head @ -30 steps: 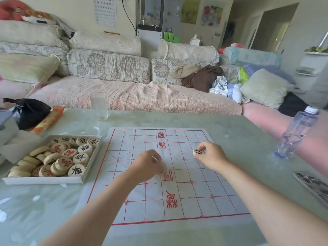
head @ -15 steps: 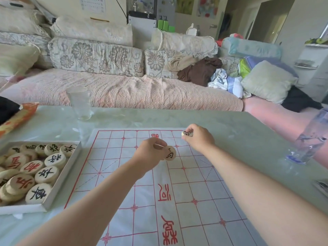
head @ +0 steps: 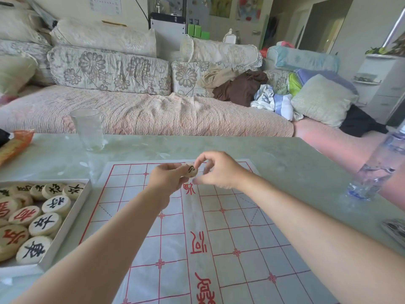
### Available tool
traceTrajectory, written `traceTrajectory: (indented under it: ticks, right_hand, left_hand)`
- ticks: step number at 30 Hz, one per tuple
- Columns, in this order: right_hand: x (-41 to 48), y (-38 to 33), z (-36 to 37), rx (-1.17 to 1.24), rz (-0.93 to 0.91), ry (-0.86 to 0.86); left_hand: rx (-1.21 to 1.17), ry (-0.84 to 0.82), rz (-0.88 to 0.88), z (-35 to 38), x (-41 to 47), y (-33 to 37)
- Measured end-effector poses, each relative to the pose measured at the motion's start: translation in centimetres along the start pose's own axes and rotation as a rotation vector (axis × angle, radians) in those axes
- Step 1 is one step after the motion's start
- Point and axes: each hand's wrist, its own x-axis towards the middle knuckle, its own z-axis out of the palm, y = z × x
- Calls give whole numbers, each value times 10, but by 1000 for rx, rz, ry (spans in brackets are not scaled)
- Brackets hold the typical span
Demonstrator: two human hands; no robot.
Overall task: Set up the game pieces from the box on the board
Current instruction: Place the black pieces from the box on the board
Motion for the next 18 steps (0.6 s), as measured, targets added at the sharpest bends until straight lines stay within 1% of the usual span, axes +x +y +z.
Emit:
traceTrajectory:
  ticks: [2,4,7,9,10,11,13,14,15,16,18]
  right_hand:
    - [0,0,7,-44,-16,41]
    - [1,4,10,-20,-32,92]
    - [4,10,10,14,-34,92]
    - [5,15,9,-7,-31,81]
    - [6,20,7,-18,-18,91]
    - [7,27,4,-26,8,120]
    - [11,49,-7,-53,100,231]
    - [13,63,-15,-95,162,298]
    - [13,77,-23,-154,228,354]
    - [13,91,-30,-213,293,387]
    - [9,115,-42,-303,386,412]
  left_hand:
    - [-5,-35,-6,-2,3,0]
    - [12,-52,-20,-2,5,-2]
    - [33,-80,-22,1,6,-4]
    - [113,-109,-4,5,6,-6]
    - [219,-118,29,7,5,-8]
    - [416,-122,96,8,4,-11]
    - [974,-111,307,7,4,-20]
    - [1185,-105,423,5,4,-27]
    - [1308,-109,505,4,4,-34]
    - [1370,-119,535,4,3,-39]
    - [1404,-131,549,4,4,-47]
